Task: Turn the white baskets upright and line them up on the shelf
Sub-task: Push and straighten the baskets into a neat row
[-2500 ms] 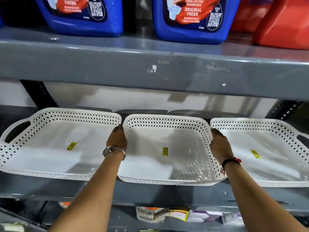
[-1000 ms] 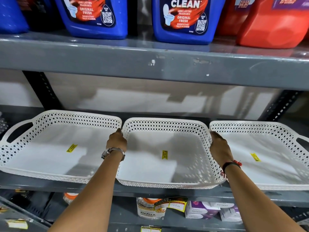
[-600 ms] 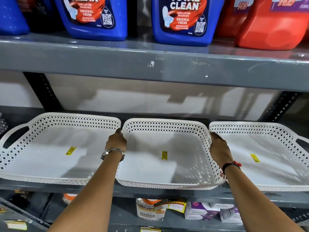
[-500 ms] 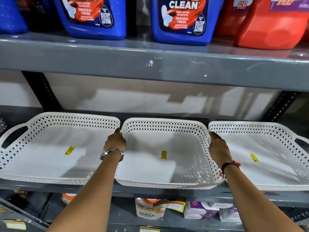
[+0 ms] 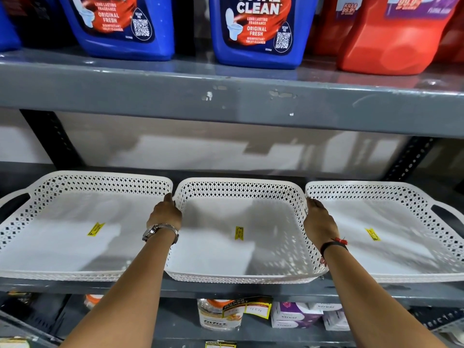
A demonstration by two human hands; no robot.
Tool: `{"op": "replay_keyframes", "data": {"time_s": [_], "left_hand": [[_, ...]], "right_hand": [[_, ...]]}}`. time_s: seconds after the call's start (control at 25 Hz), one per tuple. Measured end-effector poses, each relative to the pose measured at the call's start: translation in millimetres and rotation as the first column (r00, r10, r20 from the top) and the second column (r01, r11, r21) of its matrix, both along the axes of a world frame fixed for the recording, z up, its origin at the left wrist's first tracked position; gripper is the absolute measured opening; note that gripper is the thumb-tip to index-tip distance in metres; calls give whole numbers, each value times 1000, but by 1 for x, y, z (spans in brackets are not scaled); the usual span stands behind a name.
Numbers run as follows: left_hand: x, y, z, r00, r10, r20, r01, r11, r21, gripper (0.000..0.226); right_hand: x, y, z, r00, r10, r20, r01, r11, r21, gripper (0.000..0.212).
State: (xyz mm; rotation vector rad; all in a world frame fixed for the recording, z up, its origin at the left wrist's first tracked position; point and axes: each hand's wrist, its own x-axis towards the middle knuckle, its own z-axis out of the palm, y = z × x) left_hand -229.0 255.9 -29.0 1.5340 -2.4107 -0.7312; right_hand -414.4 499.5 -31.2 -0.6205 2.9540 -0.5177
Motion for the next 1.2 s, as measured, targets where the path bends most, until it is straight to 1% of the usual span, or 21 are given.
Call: {"op": "replay_keyframes", "data": {"time_s": [0.36, 0.6, 1.04, 1.2], "left_hand": [[-1, 0, -2, 1000, 5, 2, -5, 1000, -9, 45], [0, 1, -1, 1000, 13, 5, -13, 1000, -11, 45], [0, 0, -2, 1000, -7, 11, 8, 1000, -28, 46], [-1, -2, -3, 1000, -17, 23, 17, 1000, -22, 45]], "right_hand": [[0, -1, 1, 1000, -20, 8, 20, 1000, 16, 62], [0, -3, 1, 999, -40, -1, 40, 999, 18, 60], [-2, 1, -2, 1000, 2, 5, -2, 1000, -3, 62], [-4, 1, -3, 1000, 12, 8, -12, 1000, 29, 62]]}}
